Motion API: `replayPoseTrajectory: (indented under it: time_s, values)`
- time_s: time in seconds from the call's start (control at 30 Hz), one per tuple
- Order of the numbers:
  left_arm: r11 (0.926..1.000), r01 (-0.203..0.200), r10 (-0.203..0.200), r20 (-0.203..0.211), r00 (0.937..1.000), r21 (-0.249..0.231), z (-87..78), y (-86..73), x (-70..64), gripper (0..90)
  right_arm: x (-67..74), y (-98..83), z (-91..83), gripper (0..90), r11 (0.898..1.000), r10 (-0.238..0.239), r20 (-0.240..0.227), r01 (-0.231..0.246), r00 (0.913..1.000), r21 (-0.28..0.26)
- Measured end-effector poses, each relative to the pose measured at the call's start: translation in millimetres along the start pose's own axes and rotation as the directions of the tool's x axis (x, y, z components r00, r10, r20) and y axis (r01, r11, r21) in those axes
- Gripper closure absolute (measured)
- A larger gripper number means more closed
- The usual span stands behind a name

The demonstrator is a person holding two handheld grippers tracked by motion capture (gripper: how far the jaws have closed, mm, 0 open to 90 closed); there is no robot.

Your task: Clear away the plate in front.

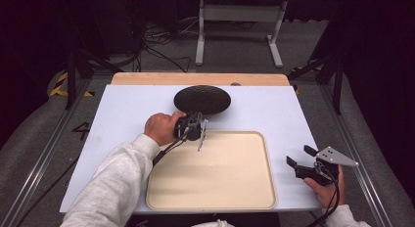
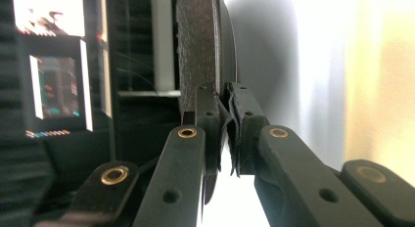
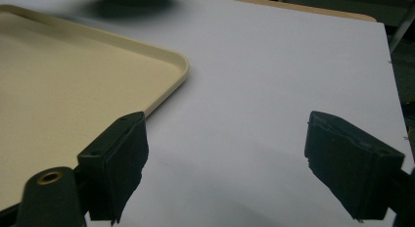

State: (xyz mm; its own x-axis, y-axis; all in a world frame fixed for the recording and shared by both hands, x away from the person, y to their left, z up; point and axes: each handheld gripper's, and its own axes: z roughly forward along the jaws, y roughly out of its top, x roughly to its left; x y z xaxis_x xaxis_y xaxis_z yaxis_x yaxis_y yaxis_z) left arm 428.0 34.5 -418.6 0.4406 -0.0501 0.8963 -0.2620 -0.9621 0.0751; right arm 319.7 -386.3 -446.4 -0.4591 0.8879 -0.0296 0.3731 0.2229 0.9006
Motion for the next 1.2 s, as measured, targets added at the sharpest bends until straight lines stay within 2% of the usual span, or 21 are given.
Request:
replayPoseTrajectory:
  time_s: [0.03,0.1,0.2,0.23,0.3,0.33,0.37,0.47,0.5,0.53,0.57,0.6,0.77,0.8,0.83,0.87,0.97,1.1,1.13,1.17,1.2]
  values:
    - [0.9998,-0.017,0.016,-0.013,0.9998,-0.009,-4.4,0.1,-1.3,84.9,-0.1,0.1,-0.2,16.8,1.0,-0.002,-0.003,0.002,1.0,-0.001]
    - [0.9996,-0.012,0.012,0.0,0.9999,-0.024,-17.4,0.5,-3.8,84.7,0.3,0.4,-0.2,16.8,1.0,0.0,-0.001,0.0,1.0,0.001]
    - [0.998,-0.03,0.029,-0.016,0.9994,-0.055,-39.2,2.7,-10.4,83.7,1.2,0.8,0.2,16.8,1.0,-0.003,-0.001,0.003,1.0,-0.001]
    - [0.998,-0.03,0.029,-0.016,0.9994,-0.055,-39.2,2.7,-10.4,83.5,1.8,1.0,0.0,16.8,1.0,-0.005,-0.001,0.005,1.0,-0.001]
    - [0.9949,-0.049,0.047,-0.024,0.9986,-0.089,-58.9,7.2,-19.0,83.7,2.4,1.4,-0.4,16.8,1.0,-0.005,-0.002,0.005,1.0,0.0]
    - [0.9949,-0.049,0.047,-0.024,0.9986,-0.089,-58.9,7.2,-19.0,83.5,2.6,1.4,-0.5,16.8,1.0,-0.005,-0.001,0.005,1.0,-0.001]
    - [0.9932,-0.043,0.041,-0.021,0.9989,-0.108,-71.5,9.8,-23.6,83.4,2.7,1.6,-0.6,16.8,1.0,-0.003,-0.001,0.003,1.0,-0.001]
    - [0.9862,-0.08,0.075,-0.041,0.9963,-0.144,-85.6,14.5,-31.2,83.1,3.0,1.6,-0.8,17.0,1.0,-0.002,-0.001,0.002,1.0,0.0]
    - [0.9862,-0.08,0.075,-0.041,0.9963,-0.144,-85.6,14.5,-31.2,83.1,3.1,1.6,-0.8,17.0,1.0,-0.002,-0.002,0.002,1.0,0.0]
    - [0.9842,-0.066,0.061,-0.035,0.9975,-0.164,-97.9,18.7,-39.2,83.2,3.0,1.5,-0.8,17.0,1.0,-0.004,0.0,0.004,1.0,0.002]
    - [0.9842,-0.066,0.061,-0.035,0.9975,-0.164,-97.9,18.7,-39.2,82.9,2.9,1.5,-1.0,17.0,1.0,-0.001,-0.001,0.001,1.0,0.001]
    - [0.9793,-0.08,0.074,-0.04,0.9965,-0.186,-102.6,20.9,-41.0,82.9,2.9,1.5,-1.0,17.0,1.0,-0.001,-0.001,0.001,1.0,0.001]
    - [0.9693,-0.077,0.077,-0.006,0.997,-0.234,-117.8,28.9,-55.7,82.0,2.7,1.6,-1.3,17.0,1.0,0.001,0.0,-0.001,1.0,0.002]
    - [0.9638,-0.097,0.097,-0.013,0.9952,-0.248,-119.8,29.8,-60.0,82.2,2.8,1.6,-1.5,16.9,1.0,-0.002,0.001,0.002,1.0,0.0]
    - [0.9664,-0.095,0.097,-0.004,0.9953,-0.239,-121.0,30.9,-64.0,82.5,2.8,1.6,-1.5,17.0,1.0,-0.002,0.001,0.002,1.0,0.0]
    - [0.9629,-0.084,0.086,-0.007,0.9963,-0.256,-121.5,29.3,-68.0,82.9,2.8,1.4,-1.6,17.0,1.0,-0.001,0.0,0.001,1.0,0.001]
    - [0.9606,-0.027,0.038,0.034,0.9987,-0.277,-126.6,24.1,-70.8,83.8,3.0,1.4,-1.7,16.9,1.0,-0.001,0.003,0.001,1.0,0.0]
    - [0.9576,-0.017,0.033,0.052,0.9981,-0.288,-132.6,17.4,-82.5,84.6,3.2,1.2,-2.4,16.9,1.0,-0.005,0.005,0.005,1.0,0.003]
    - [0.954,0.01,0.016,0.085,0.9963,-0.3,-133.7,14.3,-84.9,85.0,3.2,0.9,-2.6,16.9,1.0,-0.01,0.004,0.01,0.9999,0.005]
    - [0.952,0.014,0.013,0.088,0.9961,-0.306,-134.8,12.8,-87.3,85.5,3.1,0.6,-2.5,16.9,1.0,-0.009,0.011,0.009,0.9999,0.009]
    - [0.9482,0.036,-0.002,0.107,0.9942,-0.316,-135.4,10.5,-90.8,85.9,2.9,0.6,-2.3,16.9,1.0,-0.006,0.011,0.006,0.9999,0.007]
